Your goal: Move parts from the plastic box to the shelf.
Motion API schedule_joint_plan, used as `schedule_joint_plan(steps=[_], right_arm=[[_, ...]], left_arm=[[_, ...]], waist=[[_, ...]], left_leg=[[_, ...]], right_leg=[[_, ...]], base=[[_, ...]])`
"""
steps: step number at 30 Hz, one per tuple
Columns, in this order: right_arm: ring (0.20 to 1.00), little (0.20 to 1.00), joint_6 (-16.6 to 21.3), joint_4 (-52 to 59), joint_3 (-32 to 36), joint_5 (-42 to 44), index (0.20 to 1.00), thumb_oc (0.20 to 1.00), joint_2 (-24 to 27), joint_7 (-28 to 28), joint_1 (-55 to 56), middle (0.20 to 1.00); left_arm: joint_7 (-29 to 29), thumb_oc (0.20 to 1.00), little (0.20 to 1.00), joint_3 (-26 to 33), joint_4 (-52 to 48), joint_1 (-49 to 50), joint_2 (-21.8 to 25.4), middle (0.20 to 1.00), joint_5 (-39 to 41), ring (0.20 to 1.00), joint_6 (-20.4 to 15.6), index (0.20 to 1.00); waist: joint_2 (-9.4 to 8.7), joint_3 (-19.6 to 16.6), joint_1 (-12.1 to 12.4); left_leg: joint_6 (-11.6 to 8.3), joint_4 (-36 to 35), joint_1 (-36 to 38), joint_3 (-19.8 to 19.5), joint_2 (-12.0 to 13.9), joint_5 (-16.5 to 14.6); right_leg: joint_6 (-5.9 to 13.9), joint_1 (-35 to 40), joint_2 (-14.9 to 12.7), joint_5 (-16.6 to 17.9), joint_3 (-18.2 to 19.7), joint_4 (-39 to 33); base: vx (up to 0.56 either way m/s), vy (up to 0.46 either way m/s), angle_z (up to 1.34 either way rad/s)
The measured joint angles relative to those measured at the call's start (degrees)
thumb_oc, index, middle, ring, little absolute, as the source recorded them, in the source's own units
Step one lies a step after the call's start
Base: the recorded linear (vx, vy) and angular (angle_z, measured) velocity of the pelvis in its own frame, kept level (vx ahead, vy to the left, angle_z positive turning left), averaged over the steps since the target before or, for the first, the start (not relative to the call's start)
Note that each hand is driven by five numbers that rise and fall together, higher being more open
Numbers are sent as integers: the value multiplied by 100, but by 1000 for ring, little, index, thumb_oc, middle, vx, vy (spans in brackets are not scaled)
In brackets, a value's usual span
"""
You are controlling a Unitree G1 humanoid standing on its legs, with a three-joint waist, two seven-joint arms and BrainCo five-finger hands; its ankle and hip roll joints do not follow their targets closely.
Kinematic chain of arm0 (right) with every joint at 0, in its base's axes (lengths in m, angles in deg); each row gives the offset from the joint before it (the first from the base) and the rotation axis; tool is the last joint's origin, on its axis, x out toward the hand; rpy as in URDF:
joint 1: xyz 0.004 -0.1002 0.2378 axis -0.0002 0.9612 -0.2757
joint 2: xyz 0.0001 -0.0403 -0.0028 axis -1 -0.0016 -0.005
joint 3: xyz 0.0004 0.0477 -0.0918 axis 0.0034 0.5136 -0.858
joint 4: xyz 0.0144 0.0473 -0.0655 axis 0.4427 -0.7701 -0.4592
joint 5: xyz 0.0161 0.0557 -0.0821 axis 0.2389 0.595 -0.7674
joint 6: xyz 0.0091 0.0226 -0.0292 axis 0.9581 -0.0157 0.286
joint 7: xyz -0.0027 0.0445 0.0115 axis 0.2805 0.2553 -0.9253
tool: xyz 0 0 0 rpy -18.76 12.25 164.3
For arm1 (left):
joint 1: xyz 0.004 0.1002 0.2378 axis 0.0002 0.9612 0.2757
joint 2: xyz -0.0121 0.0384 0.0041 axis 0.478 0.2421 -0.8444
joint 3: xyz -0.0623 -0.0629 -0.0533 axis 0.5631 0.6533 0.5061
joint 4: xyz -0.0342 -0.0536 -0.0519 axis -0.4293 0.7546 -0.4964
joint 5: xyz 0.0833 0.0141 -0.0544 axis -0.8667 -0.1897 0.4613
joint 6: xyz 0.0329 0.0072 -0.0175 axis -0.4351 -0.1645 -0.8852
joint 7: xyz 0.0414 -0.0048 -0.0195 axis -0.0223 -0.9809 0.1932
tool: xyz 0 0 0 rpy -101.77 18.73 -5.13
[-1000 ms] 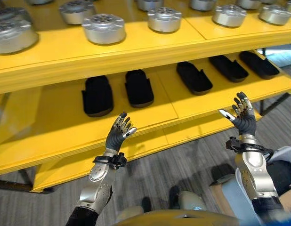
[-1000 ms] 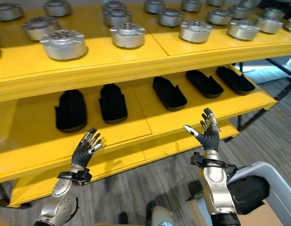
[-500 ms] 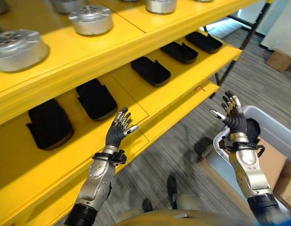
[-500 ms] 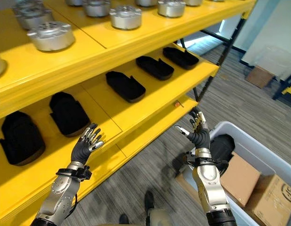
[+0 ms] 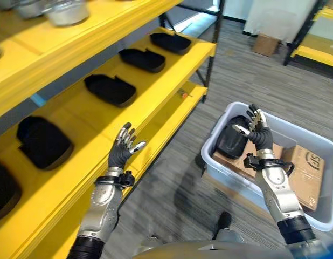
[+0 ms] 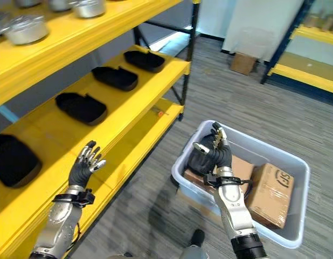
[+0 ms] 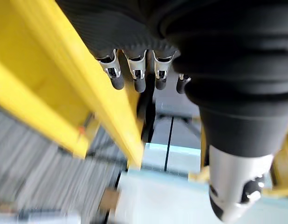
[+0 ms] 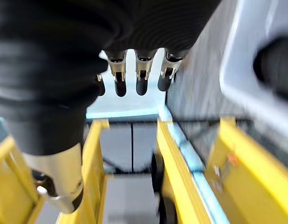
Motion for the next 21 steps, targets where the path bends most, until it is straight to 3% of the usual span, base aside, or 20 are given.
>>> schedule_joint_plan(steps=[2, 7, 12, 13, 14, 15, 16, 17, 20, 21], right_arm=[[1000, 1000, 20, -1, 185, 3, 1000, 1000, 71, 11, 23, 1000], [1000, 1000, 45, -9, 290, 5, 1000, 1000, 94, 27, 35, 1000], [1000, 1000, 92, -17, 278, 15, 1000, 1000, 66, 43, 54, 1000], [1000, 1000, 109, -27, 279, 16, 1000, 1000, 55, 44, 33, 1000], [1000, 1000, 160, -25, 314, 18, 1000, 1000, 29, 41, 30, 1000], [1000, 1000, 172, -7, 360, 25, 1000, 1000, 23, 79, 45, 1000], [1000, 1000, 184, -6, 374, 32, 1000, 1000, 22, 116, 45, 1000], [1000, 1000, 204, -11, 383, 61, 1000, 1000, 36, 155, 34, 1000], [1000, 1000, 212, -32, 388, 80, 1000, 1000, 9, 212, 25, 1000], [1000, 1000, 218, -32, 390, 78, 1000, 1000, 12, 214, 36, 1000]], left_arm=[[-1, 1000, 1000, -12, 1, -59, -63, 1000, 70, 1000, -1, 1000], [-8, 1000, 1000, -56, 9, -320, -105, 1000, 85, 1000, 2, 1000], [-11, 1000, 1000, -65, 19, -360, -94, 1000, 129, 1000, 1, 1000], [-10, 1000, 1000, -61, 23, -342, -76, 1000, 129, 1000, -1, 1000], [-13, 1000, 1000, -84, 25, -317, -28, 1000, 169, 1000, -1, 1000], [-8, 1000, 1000, -153, 26, -324, -34, 1000, 187, 1000, -2, 1000], [-7, 1000, 1000, -197, 25, -325, -40, 1000, 191, 1000, -1, 1000], [-5, 1000, 1000, -247, 25, -329, -53, 1000, 210, 1000, -2, 1000], [-10, 1000, 1000, -264, 35, -355, -64, 1000, 243, 1000, 1, 1000], [-10, 1000, 1000, -257, 34, -328, -79, 1000, 248, 1000, -1, 1000]], waist=[[-36, -2, -202], [24, 30, -404], [95, 87, -368], [29, 153, -235], [-121, 292, -69], [-249, 338, -107], [-271, 352, -148], [-230, 359, -174], [-241, 429, -139], [-200, 464, -74]], left_leg=[[-51, 117, -107, 25, 224, -1], [-218, 119, -204, 29, 362, 102], [-254, 549, -415, -15, 566, 127], [-233, 1018, -518, -207, 639, 163], [-412, 2461, -1211, -1174, 704, 374], [-624, 2918, -1677, -1509, 702, 308], [-666, 2498, -1761, -1481, 685, 183], [-644, 1542, -1772, -1380, 722, 251], [-646, 323, -1791, -1471, 778, 415], [-751, -118, -1781, -1652, 803, 576]], right_leg=[[-62, -83, 225, -35, 36, -50], [-171, -264, 391, 16, 138, -94], [-318, -389, 557, -103, 221, -36], [-423, -406, 624, -180, 356, -34], [-510, -295, 641, -251, 606, -19], [-557, -254, 527, -247, 608, -124], [-553, -251, 517, -251, 589, -152], [-599, -290, 553, -284, 584, -137], [-641, -288, 616, -313, 704, -144], [-587, -247, 669, -319, 933, -149]], base=[[71, -187, -32], [54, -176, -12], [64, -149, -19], [95, -90, -74], [160, 91, -65], [166, 107, -32], [258, 251, 6], [145, 148, -1], [204, 212, -30], [244, 259, -72]])
